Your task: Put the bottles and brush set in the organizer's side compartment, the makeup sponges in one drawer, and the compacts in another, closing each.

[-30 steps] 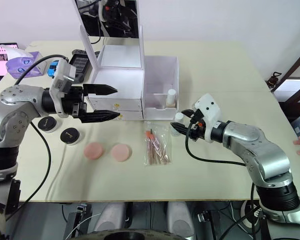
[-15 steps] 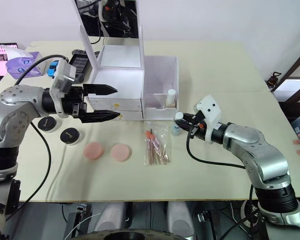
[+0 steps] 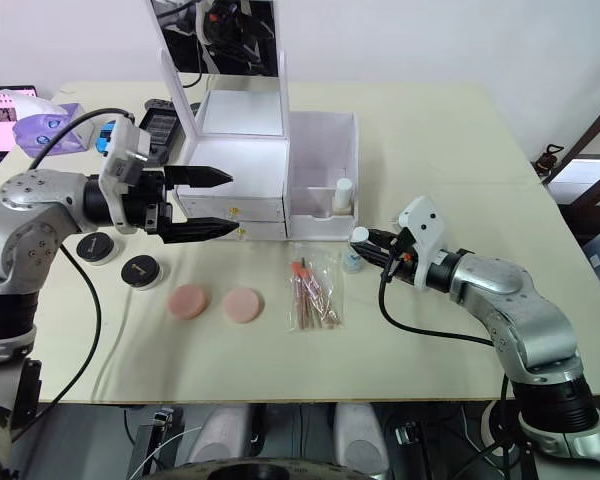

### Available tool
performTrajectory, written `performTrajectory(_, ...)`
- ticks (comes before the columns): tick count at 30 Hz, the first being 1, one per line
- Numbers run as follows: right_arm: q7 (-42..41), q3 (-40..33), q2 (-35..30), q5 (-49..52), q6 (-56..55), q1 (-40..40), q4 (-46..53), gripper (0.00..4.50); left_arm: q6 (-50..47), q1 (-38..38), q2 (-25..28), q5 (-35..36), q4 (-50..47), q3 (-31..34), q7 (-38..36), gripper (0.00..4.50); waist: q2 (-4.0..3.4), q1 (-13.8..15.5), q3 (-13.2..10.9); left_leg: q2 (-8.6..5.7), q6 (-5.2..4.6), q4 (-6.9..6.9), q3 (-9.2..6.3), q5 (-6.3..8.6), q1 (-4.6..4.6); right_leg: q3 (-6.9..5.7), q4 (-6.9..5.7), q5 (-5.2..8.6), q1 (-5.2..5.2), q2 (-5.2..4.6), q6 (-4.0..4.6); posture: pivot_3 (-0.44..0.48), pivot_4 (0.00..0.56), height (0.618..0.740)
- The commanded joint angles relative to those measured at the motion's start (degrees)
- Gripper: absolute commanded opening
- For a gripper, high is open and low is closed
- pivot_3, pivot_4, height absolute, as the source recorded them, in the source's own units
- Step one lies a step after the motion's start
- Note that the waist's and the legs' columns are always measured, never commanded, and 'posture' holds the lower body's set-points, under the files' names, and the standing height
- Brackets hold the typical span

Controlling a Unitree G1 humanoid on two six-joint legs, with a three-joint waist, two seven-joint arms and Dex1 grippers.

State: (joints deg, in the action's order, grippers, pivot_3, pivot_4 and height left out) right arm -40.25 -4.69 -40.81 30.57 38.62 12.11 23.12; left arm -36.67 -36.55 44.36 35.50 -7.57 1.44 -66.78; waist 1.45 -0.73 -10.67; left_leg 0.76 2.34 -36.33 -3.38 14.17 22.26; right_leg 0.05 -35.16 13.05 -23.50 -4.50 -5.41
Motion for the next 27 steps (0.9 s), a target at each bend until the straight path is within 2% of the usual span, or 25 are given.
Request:
performTrajectory(1, -1.3, -4.3, -1.7, 2.4, 0.3, 1.6, 1.5, 0.61, 1.9, -0.5, 0.9, -0.4, 0.8, 1.7, -0.9, 4.5, 0.0, 0.0, 0.0, 0.0, 0.0, 0.0, 0.0, 0.0, 0.0, 0.0, 0.0, 0.0, 0.0, 0.0, 0.0, 0.0, 0.15, 0.74)
performTrajectory(7, -2.8, -7.4, -5.2, 6.0, 3.9, 7.1, 2.1, 0.61, 3.5, 1.1, 2.9, -0.9, 2.7, 3.7, -1.1, 4.5, -0.01, -0.3, 0.0, 0.0, 0.0, 0.0, 0.01, 0.0, -0.01, 0.0, 0.0, 0.0, 0.0, 0.0, 0.0, 0.0, 0.15, 0.74)
performTrajectory(12, -2.5, -4.8, -6.6, 8.0, 8.2, 16.3, 3.4, 0.61, 4.8, 3.8, 4.2, -1.3, 3.4, 6.2, -0.3, 4.5, -0.06, -0.2, 0.0, 0.05, 0.0, 0.03, 0.0, 0.0, -0.04, 0.0, -0.03, -0.01, -0.05, 0.04, 0.02, 0.0, 0.15, 0.74)
performTrajectory(16, 2.7, 0.2, -3.7, 8.3, 15.0, 27.8, 4.3, 0.61, 6.2, 7.1, 5.1, -1.6, 3.8, 9.3, 0.8, 4.5, -0.08, -0.4, 0.0, 0.05, 0.0, 0.05, 0.0, 0.0, -0.02, 0.0, -0.02, -0.01, -0.07, 0.03, 0.02, 0.0, 0.15, 0.74)
performTrajectory(21, 3.9, 2.8, 0.5, 11.1, 21.2, 38.5, 0.9, 0.61, 7.0, 11.6, 5.2, -0.9, 2.5, 13.1, 2.5, 4.5, -0.07, -0.1, 0.0, 0.05, 0.0, 0.11, -0.04, 0.0, 0.06, -0.02, -0.02, -0.01, -0.14, 0.02, 0.02, 0.0, 0.15, 0.74)
performTrajectory(27, 2.7, 5.2, 4.1, 10.6, 21.4, 43.0, -4.8, 0.61, 8.1, 17.3, 4.2, -0.1, 0.9, 17.0, 5.1, 4.5, -0.04, 0.2, 0.0, 0.04, 0.0, 0.11, -0.01, 0.0, 0.1, -0.03, -0.01, -0.02, -0.19, -0.02, 0.02, 0.0, 0.15, 0.74)
